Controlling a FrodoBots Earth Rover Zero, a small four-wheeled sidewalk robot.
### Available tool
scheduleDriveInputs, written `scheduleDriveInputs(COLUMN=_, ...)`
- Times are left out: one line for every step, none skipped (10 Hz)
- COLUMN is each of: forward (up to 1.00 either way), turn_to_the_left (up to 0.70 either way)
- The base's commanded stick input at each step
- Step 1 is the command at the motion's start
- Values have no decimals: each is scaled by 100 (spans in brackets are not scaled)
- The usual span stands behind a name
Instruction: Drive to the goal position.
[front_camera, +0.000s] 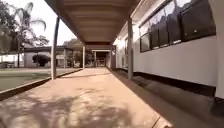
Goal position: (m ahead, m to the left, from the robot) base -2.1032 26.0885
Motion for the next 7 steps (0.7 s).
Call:
scheduleDriveInputs(forward=70, turn_to_the_left=0)
scheduleDriveInputs(forward=70, turn_to_the_left=0)
scheduleDriveInputs(forward=70, turn_to_the_left=0)
scheduleDriveInputs(forward=70, turn_to_the_left=0)
scheduleDriveInputs(forward=70, turn_to_the_left=0)
scheduleDriveInputs(forward=70, turn_to_the_left=0)
scheduleDriveInputs(forward=70, turn_to_the_left=0)
